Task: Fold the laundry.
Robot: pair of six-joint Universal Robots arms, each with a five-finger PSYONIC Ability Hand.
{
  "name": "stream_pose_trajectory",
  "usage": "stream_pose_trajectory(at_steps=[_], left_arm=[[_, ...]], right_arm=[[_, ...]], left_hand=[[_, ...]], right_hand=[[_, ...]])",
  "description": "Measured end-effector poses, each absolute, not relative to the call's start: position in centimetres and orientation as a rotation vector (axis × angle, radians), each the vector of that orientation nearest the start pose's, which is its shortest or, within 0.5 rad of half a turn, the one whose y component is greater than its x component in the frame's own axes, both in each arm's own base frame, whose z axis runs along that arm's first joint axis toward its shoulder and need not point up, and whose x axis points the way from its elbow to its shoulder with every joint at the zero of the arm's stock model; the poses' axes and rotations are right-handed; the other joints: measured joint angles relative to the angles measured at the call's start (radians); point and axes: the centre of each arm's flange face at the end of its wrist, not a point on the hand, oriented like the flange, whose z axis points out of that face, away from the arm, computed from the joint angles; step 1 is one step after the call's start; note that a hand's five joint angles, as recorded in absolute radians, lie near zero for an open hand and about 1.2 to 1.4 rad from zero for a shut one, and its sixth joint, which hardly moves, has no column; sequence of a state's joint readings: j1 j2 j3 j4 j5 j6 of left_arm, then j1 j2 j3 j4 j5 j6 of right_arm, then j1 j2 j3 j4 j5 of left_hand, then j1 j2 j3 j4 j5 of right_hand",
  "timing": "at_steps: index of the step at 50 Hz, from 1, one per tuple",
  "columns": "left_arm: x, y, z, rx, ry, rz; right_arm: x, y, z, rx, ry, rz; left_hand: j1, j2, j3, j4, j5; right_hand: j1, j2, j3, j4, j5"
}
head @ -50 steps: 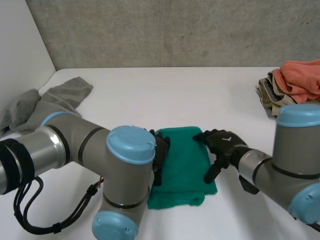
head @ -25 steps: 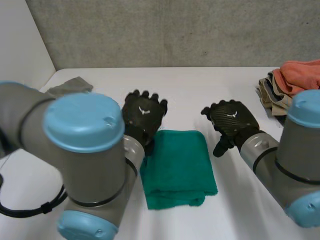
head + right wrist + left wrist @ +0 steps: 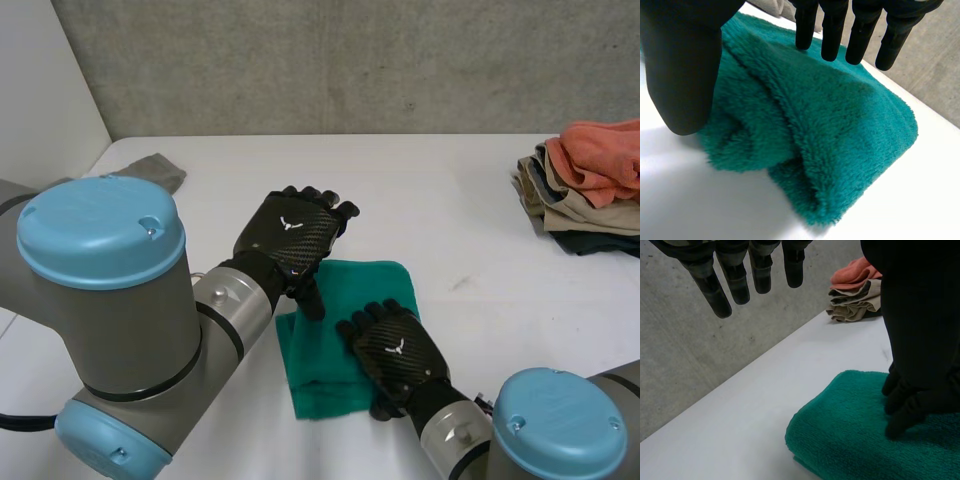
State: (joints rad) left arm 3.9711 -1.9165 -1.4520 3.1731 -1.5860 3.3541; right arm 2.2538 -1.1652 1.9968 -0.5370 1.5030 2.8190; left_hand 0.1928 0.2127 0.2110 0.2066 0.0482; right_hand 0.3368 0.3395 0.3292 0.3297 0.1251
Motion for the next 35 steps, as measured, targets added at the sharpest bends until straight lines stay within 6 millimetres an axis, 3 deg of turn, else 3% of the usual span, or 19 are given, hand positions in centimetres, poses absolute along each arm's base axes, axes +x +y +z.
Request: stream_pose_trajectory(at_steps=[12,18,35], left_arm=[[-34.2,-18.2,22.9,1.218,2.390,-2.192],[-34.2,-18.2,22.8,1.220,2.393,-2.188],[-34.1,-18.0,22.8,1.220,2.392,-2.190]], right_arm=[[30.8,-17.0,10.0,-1.238,1.974,-1.816],[31.4,-18.0,9.7,-1.243,1.970,-1.838],[32.7,-19.4,10.3,-1.225,1.928,-1.873]], left_hand=[[0.000,0.000,0.000,0.000,0.000],[0.000,0.000,0.000,0.000,0.000],[0.000,0.000,0.000,0.000,0.000]], right_hand=[[0.039,0.018,0.051,0.048,0.033],[0.197,0.182,0.196,0.197,0.033],[0.232,0.228,0.238,0.235,0.032]])
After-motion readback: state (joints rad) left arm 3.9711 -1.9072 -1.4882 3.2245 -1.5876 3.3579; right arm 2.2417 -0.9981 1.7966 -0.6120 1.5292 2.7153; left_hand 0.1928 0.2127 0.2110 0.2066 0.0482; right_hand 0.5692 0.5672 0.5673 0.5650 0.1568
